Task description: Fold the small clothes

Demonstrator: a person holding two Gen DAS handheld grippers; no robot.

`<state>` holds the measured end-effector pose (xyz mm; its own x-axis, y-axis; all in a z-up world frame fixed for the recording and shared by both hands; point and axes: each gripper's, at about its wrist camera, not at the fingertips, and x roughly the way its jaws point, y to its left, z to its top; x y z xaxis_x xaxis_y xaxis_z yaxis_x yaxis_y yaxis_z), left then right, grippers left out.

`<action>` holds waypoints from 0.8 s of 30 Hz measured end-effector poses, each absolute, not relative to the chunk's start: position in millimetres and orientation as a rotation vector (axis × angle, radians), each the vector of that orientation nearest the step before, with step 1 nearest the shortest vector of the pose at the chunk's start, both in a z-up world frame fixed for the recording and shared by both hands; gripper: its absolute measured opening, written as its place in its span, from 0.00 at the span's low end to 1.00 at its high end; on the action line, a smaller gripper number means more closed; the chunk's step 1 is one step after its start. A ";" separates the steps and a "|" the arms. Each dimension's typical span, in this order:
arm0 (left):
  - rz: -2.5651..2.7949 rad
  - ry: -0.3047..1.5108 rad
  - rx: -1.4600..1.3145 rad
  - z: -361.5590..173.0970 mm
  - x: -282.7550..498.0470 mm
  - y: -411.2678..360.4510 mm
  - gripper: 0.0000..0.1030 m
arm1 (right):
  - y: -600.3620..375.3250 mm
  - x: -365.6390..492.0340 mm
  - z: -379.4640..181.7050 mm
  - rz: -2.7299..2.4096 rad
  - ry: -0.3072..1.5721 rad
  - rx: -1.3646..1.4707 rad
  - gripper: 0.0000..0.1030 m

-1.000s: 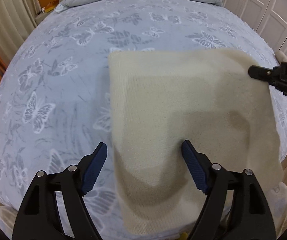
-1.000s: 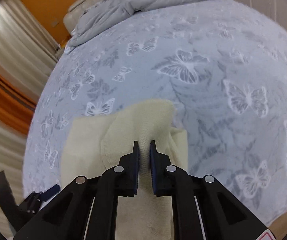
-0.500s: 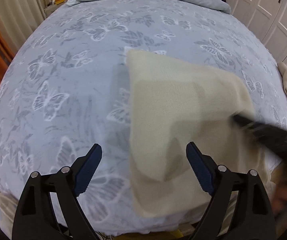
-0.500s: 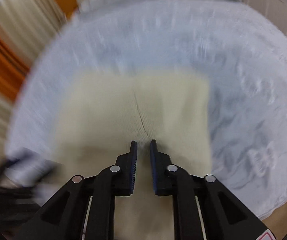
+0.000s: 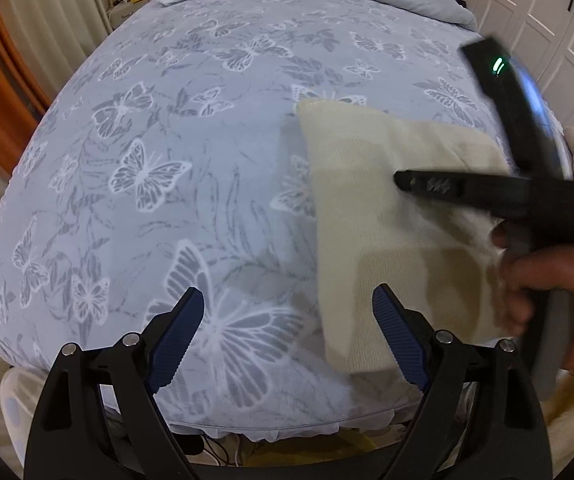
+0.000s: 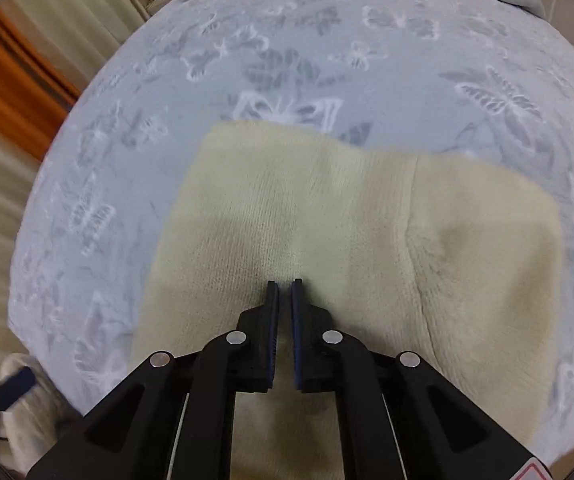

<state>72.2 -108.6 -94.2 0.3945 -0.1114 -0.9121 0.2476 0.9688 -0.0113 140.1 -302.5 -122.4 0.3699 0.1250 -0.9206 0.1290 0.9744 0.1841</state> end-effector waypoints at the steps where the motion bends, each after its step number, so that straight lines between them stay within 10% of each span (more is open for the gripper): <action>1: -0.240 1.141 0.137 -93.1 71.6 -109.8 0.83 | -306.3 133.2 -110.9 0.000 1.171 0.271 0.06; 17: -0.280 1.201 0.190 -117.6 58.0 -156.2 0.85 | -393.1 -6.8 -145.1 -0.192 1.259 0.429 0.00; 24: -0.307 1.210 0.113 -105.2 61.6 -161.4 0.89 | -405.3 -27.9 -105.8 -0.233 1.061 0.474 0.48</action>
